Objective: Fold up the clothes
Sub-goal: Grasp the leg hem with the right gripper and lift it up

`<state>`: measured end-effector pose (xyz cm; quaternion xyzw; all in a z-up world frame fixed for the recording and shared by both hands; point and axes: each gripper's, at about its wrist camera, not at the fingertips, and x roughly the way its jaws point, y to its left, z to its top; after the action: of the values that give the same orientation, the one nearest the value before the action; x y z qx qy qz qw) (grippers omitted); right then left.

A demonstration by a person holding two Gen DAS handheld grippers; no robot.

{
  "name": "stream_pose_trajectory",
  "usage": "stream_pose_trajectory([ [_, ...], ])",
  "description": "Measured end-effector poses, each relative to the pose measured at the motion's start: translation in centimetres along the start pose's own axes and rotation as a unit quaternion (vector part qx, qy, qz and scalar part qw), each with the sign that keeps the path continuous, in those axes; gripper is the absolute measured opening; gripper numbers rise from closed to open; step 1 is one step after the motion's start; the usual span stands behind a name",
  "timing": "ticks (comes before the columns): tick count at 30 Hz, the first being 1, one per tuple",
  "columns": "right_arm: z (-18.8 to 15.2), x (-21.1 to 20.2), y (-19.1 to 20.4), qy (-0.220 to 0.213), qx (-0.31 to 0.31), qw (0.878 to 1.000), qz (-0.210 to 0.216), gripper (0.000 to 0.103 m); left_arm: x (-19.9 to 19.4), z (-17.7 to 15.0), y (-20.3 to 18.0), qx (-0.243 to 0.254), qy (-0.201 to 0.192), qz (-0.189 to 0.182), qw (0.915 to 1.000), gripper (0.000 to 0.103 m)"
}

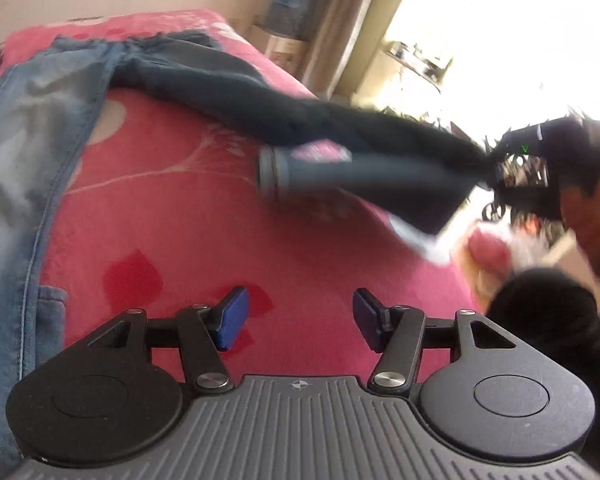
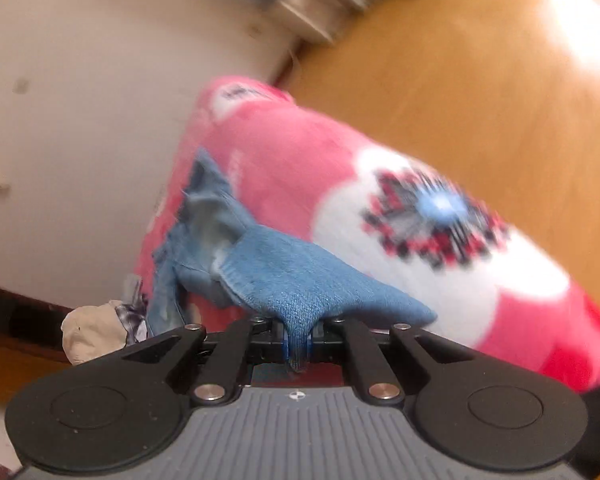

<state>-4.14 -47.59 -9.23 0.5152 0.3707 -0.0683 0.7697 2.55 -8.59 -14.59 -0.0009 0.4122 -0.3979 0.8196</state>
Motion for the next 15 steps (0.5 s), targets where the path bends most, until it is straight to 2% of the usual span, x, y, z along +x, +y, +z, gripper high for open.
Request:
stream_pose_trajectory([
  [2,-0.7,0.7,-0.3,0.021,-0.005,1.0,-0.002,0.008,0.4,0.6,-0.2,0.024,-0.017,0.011,0.9995,0.06],
  [4,-1.1,1.0,-0.1,0.032,-0.01,0.999,0.0,0.008,1.1,0.9,-1.3,0.082,-0.028,0.016,0.9961,0.066],
  [6,-1.2,1.2,0.1,0.038,-0.016,0.999,0.0,0.008,2.3,0.8,-2.8,0.154,-0.027,0.01,0.9876,0.073],
  [8,-0.9,1.2,0.4,0.043,-0.02,0.999,0.003,0.008,3.9,0.1,-4.6,0.228,-0.017,0.011,0.9734,0.075],
  [10,-0.5,1.0,0.6,0.052,-0.019,0.998,0.011,0.008,5.2,-1.0,-6.6,0.298,-0.016,0.02,0.9542,0.076],
  [13,-0.4,0.6,1.3,0.061,-0.029,0.998,0.019,0.008,7.4,-2.6,-8.8,0.376,-0.039,0.079,0.9225,0.076],
  [15,-0.5,0.5,2.0,0.063,-0.038,0.997,0.02,0.008,8.6,-3.1,-9.3,0.396,-0.054,0.112,0.9099,0.076],
])
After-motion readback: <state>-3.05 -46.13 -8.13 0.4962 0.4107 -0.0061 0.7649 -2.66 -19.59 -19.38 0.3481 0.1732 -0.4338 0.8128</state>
